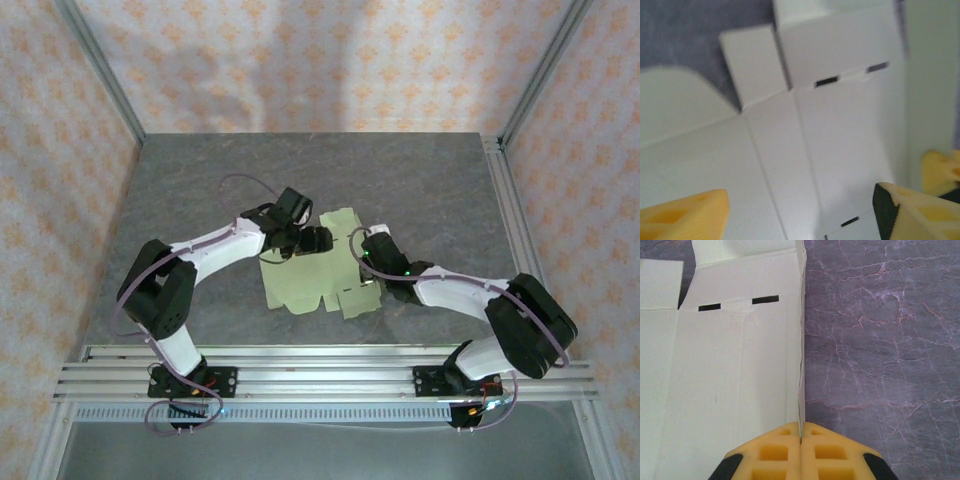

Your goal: Fold the paper box

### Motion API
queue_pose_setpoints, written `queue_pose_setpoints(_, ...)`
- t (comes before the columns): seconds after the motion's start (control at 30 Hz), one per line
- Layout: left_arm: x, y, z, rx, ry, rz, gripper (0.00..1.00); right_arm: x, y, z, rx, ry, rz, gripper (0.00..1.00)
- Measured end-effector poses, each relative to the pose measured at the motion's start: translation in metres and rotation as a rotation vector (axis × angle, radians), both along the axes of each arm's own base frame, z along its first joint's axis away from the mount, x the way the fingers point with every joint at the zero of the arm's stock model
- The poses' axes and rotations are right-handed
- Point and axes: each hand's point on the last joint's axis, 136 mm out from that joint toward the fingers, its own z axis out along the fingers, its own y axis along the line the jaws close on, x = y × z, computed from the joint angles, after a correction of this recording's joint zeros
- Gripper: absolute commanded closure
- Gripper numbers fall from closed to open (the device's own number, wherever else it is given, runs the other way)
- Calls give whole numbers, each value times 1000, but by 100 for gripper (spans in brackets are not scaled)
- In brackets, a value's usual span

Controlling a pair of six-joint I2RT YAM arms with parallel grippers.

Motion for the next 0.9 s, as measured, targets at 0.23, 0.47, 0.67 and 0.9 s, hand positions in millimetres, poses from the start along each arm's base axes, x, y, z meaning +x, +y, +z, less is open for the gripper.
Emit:
queue_pose_setpoints(0.23,38,-24,62,-74,-114,1,16,6,4,4,23,-67,17,99)
queue_pose_setpoints(0.47,75,-50,92,-107,-146,-8,17,7,5,5,-3,-133,55,98)
queue_pose_setpoints(0.67,95,-70,82,-95,-104,-26,24,12,15,6,-28,-190,101,98)
queue_pose_setpoints(0.9,106,-91,71,-58,-69,-80,28,12,23,-2,-57,-198,138,97)
